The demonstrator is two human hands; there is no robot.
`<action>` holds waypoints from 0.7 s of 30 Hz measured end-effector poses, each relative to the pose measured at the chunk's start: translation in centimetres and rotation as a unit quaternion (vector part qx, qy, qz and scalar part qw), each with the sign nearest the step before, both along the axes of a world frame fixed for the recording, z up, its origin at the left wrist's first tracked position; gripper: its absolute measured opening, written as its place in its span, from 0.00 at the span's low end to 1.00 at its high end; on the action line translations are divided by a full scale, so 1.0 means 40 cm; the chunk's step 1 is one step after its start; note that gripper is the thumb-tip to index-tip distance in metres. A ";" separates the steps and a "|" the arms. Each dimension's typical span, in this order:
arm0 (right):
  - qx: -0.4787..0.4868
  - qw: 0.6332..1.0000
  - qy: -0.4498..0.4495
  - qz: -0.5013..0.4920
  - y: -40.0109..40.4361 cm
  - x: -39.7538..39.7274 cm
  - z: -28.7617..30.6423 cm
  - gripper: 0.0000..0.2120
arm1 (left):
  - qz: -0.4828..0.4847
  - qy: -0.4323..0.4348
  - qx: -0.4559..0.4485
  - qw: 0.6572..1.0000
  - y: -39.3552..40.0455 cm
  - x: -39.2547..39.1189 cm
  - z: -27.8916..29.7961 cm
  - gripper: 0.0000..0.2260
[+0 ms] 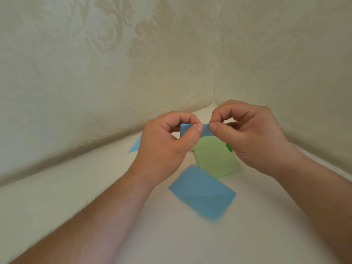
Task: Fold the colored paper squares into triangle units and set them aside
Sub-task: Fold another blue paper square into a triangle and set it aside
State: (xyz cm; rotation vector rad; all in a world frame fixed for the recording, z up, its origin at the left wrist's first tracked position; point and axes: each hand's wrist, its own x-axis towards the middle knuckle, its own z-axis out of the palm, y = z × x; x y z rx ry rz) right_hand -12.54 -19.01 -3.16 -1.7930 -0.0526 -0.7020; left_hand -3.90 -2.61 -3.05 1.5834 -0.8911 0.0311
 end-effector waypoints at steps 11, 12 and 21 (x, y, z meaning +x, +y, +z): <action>0.044 0.999 0.022 -0.015 -0.012 0.000 -0.005 0.10 | 0.003 0.032 -0.024 0.999 0.001 0.007 0.009 0.11; 0.047 0.999 0.019 -0.015 -0.011 0.001 -0.005 0.09 | 0.002 0.032 -0.023 0.999 0.001 0.006 0.010 0.11; 0.074 0.997 0.020 -0.015 -0.015 0.001 -0.001 0.03 | 0.005 0.030 -0.021 0.999 0.005 0.008 0.013 0.11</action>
